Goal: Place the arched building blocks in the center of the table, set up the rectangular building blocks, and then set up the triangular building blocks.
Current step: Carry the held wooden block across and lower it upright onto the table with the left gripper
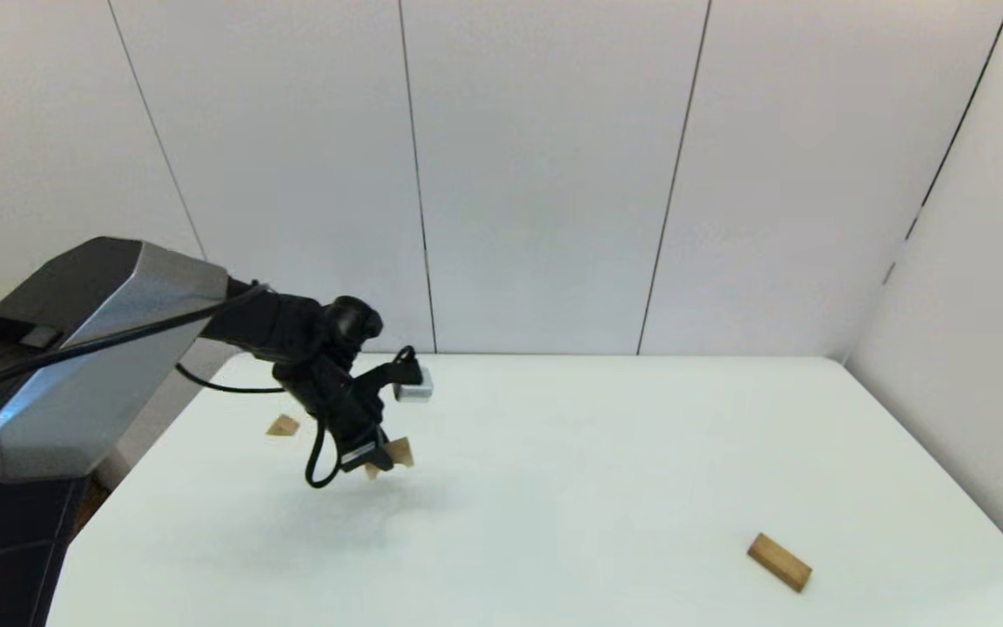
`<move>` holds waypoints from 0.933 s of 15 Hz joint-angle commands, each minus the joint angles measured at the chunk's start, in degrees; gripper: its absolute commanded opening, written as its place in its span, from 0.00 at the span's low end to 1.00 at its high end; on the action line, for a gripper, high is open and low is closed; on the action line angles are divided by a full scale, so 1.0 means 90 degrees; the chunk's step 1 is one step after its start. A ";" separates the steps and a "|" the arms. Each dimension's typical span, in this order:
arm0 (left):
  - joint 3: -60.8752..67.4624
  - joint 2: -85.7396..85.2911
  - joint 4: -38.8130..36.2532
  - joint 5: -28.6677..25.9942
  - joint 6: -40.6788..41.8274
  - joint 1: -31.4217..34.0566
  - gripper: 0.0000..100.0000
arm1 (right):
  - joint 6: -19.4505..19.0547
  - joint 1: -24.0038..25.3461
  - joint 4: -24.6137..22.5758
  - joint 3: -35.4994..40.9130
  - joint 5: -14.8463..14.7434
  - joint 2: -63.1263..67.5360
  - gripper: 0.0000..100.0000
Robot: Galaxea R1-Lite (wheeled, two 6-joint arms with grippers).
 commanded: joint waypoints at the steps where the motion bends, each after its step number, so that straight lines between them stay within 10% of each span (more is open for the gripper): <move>1: -0.0456 0.0279 0.0170 -0.0031 -0.0174 -0.1178 0.00 | -0.0002 0.0001 0.0011 0.0000 0.0000 0.0003 1.00; 14: -0.2409 0.1685 0.0570 0.0125 -0.0330 -0.2418 0.00 | -0.0002 0.0001 0.0011 0.0000 0.0000 -0.0007 1.00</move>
